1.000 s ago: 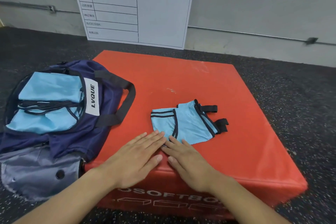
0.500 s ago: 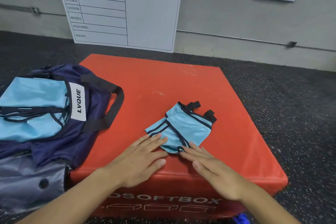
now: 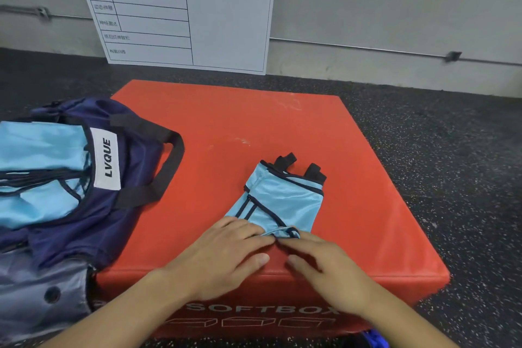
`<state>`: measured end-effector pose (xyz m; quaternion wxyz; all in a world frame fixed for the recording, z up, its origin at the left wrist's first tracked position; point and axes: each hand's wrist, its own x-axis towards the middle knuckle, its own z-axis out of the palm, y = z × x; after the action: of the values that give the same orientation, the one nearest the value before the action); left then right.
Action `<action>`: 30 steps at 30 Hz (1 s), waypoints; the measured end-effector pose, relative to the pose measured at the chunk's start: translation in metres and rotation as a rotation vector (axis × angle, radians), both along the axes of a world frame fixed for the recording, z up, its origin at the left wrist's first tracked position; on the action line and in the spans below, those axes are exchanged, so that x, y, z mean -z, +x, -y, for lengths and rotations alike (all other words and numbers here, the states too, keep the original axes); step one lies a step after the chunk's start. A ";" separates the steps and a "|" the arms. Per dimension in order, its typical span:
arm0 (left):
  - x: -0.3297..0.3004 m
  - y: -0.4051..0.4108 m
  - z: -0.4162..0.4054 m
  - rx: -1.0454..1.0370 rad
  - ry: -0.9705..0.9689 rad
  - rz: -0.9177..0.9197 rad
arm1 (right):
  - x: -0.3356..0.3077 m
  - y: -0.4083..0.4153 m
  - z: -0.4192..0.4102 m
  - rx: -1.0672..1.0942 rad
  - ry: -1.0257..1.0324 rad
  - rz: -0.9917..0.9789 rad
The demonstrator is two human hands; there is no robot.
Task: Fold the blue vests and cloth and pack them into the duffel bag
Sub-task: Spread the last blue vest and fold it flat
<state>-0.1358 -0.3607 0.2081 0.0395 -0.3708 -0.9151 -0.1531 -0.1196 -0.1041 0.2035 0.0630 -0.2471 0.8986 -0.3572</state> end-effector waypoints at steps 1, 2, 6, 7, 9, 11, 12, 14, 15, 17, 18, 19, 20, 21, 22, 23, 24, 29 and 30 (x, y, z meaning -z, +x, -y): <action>0.002 -0.002 0.003 0.002 0.014 -0.013 | -0.001 -0.003 -0.005 0.013 -0.030 0.034; 0.003 -0.004 0.006 0.002 0.025 -0.020 | -0.001 -0.006 -0.010 0.029 -0.059 0.071; 0.014 -0.014 0.017 -0.006 0.063 0.031 | -0.003 -0.011 -0.025 0.067 -0.185 0.206; 0.016 -0.015 0.018 -0.009 0.075 0.058 | -0.004 -0.011 -0.026 0.066 -0.205 0.234; 0.018 -0.014 0.018 -0.032 0.108 0.122 | -0.005 -0.012 -0.028 0.062 -0.241 0.289; 0.018 -0.013 0.017 -0.051 0.121 0.139 | -0.007 -0.013 -0.029 0.058 -0.276 0.323; 0.018 -0.012 0.016 -0.055 0.117 0.137 | -0.008 -0.013 -0.029 0.052 -0.299 0.330; 0.013 -0.009 0.016 -0.052 0.112 0.134 | -0.008 -0.013 -0.026 0.039 -0.348 0.308; 0.010 -0.007 0.015 -0.052 0.117 0.134 | -0.007 -0.012 -0.025 0.046 -0.362 0.283; 0.005 -0.002 0.014 -0.060 0.131 0.132 | -0.005 -0.011 -0.022 0.080 -0.365 0.227; 0.002 0.002 0.014 -0.060 0.132 0.132 | -0.004 -0.010 -0.022 0.096 -0.367 0.215; 0.001 0.006 0.013 -0.057 0.130 0.136 | -0.004 -0.010 -0.022 0.099 -0.371 0.220; 0.000 0.009 0.013 -0.051 0.132 0.150 | -0.004 -0.010 -0.023 0.093 -0.368 0.235; 0.000 0.011 0.015 -0.045 0.140 0.170 | -0.004 -0.009 -0.023 0.083 -0.353 0.250; 0.000 0.011 0.016 -0.040 0.150 0.190 | -0.004 -0.009 -0.023 0.082 -0.334 0.258; 0.000 0.011 0.019 -0.038 0.157 0.205 | -0.004 -0.009 -0.023 0.090 -0.325 0.262; 0.000 0.010 0.022 -0.041 0.159 0.216 | -0.004 -0.010 -0.024 0.102 -0.329 0.264; 0.001 0.003 0.036 -0.111 0.297 0.352 | -0.006 -0.015 -0.021 0.153 -0.351 0.228; 0.001 0.002 0.037 -0.138 0.339 0.386 | -0.006 -0.017 -0.019 0.165 -0.359 0.220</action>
<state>-0.1341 -0.3976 0.2070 -0.0641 -0.2596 -0.8902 -0.3689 -0.1371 -0.0847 0.2094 0.0863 -0.1395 0.8256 -0.5399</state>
